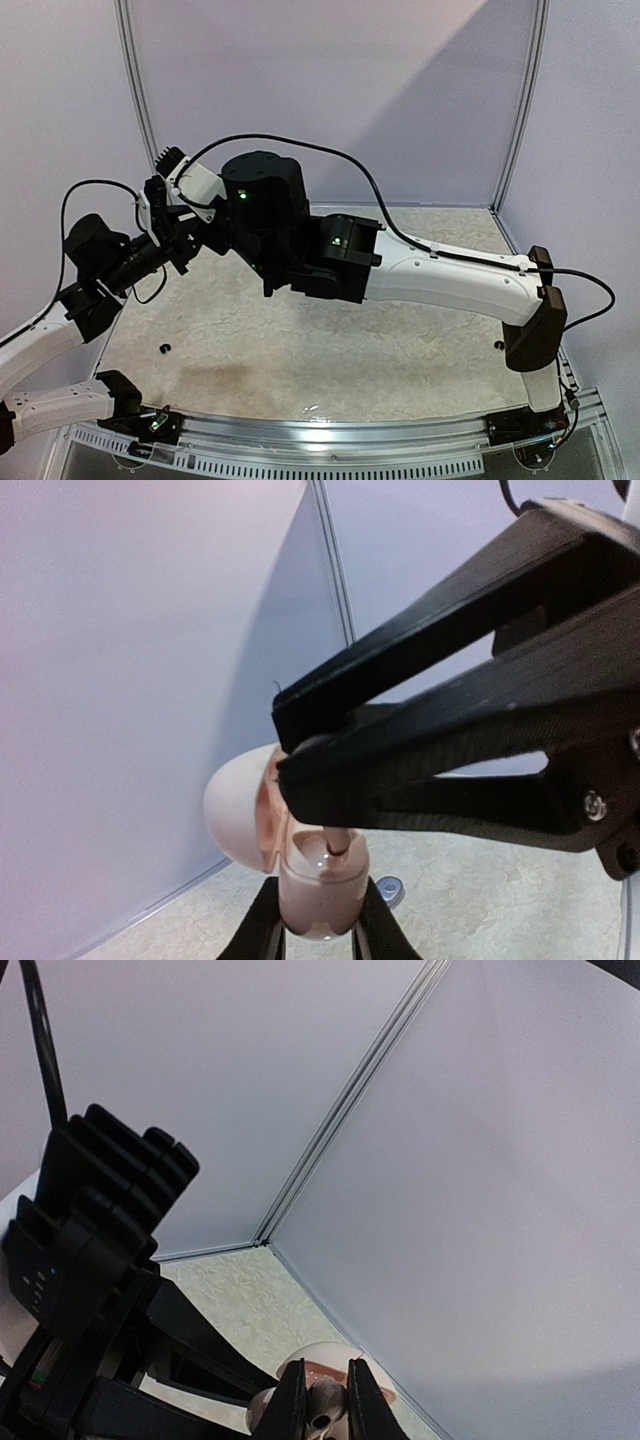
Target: Insert the wireless bluetooth earbuds into the charging case
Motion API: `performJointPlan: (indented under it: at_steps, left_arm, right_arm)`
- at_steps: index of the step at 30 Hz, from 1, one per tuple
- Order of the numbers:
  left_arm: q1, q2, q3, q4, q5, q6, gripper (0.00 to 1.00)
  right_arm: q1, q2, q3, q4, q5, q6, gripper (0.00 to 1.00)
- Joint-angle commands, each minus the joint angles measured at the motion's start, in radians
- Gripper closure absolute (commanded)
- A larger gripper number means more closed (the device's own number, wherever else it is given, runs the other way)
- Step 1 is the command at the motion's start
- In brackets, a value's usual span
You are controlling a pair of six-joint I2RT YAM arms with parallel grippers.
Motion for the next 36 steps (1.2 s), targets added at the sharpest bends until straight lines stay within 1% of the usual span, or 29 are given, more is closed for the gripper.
performJointPlan:
  at_steps: [1, 5, 13, 18, 28, 32, 36]
  left_arm:
    - [-0.012, -0.004, 0.028, 0.023, -0.013, -0.012, 1.00]
    - [-0.012, -0.005, 0.028, 0.022, -0.019, -0.011, 1.00]
    - [-0.010, -0.005, 0.030, 0.020, -0.026, -0.010, 1.00]
    - [-0.010, -0.004, 0.031, 0.021, -0.025, -0.012, 1.00]
    - [-0.010, -0.008, 0.029, 0.022, -0.022, -0.013, 1.00]
    - [-0.010, -0.011, 0.027, 0.021, -0.032, -0.016, 1.00]
    - [-0.010, -0.011, 0.025, 0.027, -0.021, -0.023, 1.00]
  right_arm:
    - [-0.004, 0.013, -0.015, -0.031, 0.034, -0.052, 1.00]
    - [-0.001, 0.018, -0.014, -0.046, 0.031, -0.078, 1.00]
    - [0.000, 0.033, -0.012, -0.063, 0.021, -0.061, 1.00]
    - [-0.002, 0.049, -0.012, -0.084, 0.025, -0.049, 0.92]
    - [-0.007, 0.062, -0.011, -0.087, 0.038, -0.025, 0.89]
    - [-0.006, 0.062, -0.011, -0.090, 0.059, -0.021, 0.83]
    - [-0.007, 0.059, -0.011, -0.079, 0.057, -0.025, 0.81]
